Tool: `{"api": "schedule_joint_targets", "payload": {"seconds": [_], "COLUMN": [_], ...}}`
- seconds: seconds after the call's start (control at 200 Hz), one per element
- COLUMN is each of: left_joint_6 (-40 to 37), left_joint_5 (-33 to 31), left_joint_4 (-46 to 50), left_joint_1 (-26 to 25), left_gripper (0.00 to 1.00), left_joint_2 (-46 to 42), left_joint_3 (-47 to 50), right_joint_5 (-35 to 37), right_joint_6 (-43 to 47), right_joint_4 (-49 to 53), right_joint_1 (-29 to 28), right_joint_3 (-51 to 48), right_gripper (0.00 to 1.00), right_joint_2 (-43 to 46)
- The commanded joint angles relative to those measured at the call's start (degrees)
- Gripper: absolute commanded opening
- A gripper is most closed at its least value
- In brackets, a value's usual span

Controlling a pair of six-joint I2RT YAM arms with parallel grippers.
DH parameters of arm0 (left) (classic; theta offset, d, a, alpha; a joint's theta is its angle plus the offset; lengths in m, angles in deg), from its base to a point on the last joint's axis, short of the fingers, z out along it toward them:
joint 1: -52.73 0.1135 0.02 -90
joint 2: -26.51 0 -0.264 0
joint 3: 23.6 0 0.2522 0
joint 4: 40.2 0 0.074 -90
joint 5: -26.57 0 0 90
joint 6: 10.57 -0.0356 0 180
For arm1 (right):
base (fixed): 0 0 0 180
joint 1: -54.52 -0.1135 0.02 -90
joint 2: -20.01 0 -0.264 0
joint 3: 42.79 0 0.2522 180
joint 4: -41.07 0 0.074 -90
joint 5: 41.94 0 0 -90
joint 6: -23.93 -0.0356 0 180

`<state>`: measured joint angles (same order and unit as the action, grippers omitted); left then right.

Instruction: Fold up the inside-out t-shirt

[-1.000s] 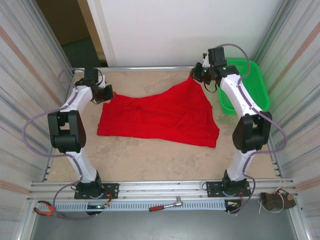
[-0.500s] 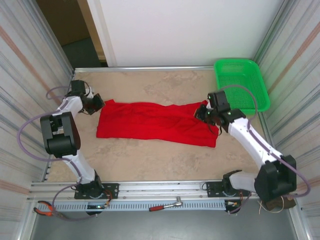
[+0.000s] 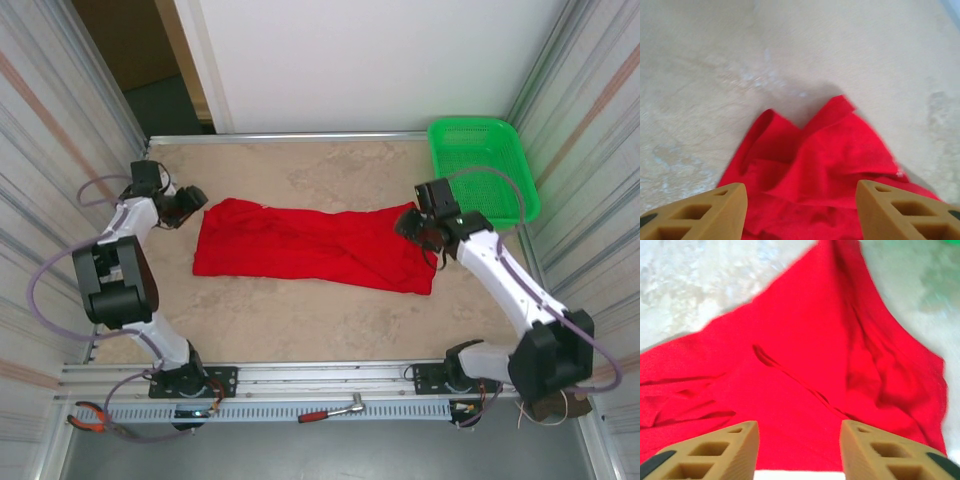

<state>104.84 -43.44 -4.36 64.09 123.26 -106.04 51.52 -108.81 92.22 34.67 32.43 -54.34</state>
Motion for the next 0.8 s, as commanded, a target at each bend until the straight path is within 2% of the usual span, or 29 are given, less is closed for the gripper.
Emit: {"api": "schedule_joint_targets", "payload": {"seconds": [0.0, 0.095, 0.26, 0.516, 0.571, 0.601, 0.696, 0.797], "left_joint_6": [1.1, 0.3, -1.2, -0.4, -0.4, -0.4, 0.0, 0.5], "left_joint_5": [3.1, 4.6, 1.8, 0.8, 0.7, 0.7, 0.9, 1.3], "left_joint_4": [-1.2, 0.6, 3.5, 2.4, 2.3, 2.3, 2.2, 1.9], "left_joint_1": [-3.9, -7.2, -9.8, -9.8, -9.8, -9.7, -9.4, -9.2], "left_gripper": [0.62, 0.63, 0.64, 0.65, 0.65, 0.65, 0.65, 0.65], "left_joint_2": [-0.1, 5.4, 12.4, 10.7, 9.9, 9.4, 8.1, 6.9], "left_joint_3": [-3.8, -8.5, -14.1, -11.3, -10.7, -10.4, -9.9, -9.6], "right_joint_5": [-1.6, -3.5, -7.0, -8.4, -9.1, -9.6, -10.4, -10.9], "right_joint_6": [6.3, 7.4, 8.3, 8.5, 8.5, 8.6, 9.0, 9.1], "right_joint_4": [0.0, -1.0, -3.0, -4.3, -4.3, -4.4, -4.9, -5.1], "right_joint_1": [0.3, -0.2, -1.7, -4.1, -4.3, -4.3, -4.5, -4.7], "right_joint_3": [6.0, 9.7, 13.9, 17.8, 17.7, 17.4, 15.4, 12.6], "right_gripper": [0.48, 0.48, 0.49, 0.47, 0.42, 0.36, 0.00, 0.00], "right_joint_2": [-9.0, -16.4, -25.9, -35.7, -36.7, -36.7, -34.7, -30.1]}}
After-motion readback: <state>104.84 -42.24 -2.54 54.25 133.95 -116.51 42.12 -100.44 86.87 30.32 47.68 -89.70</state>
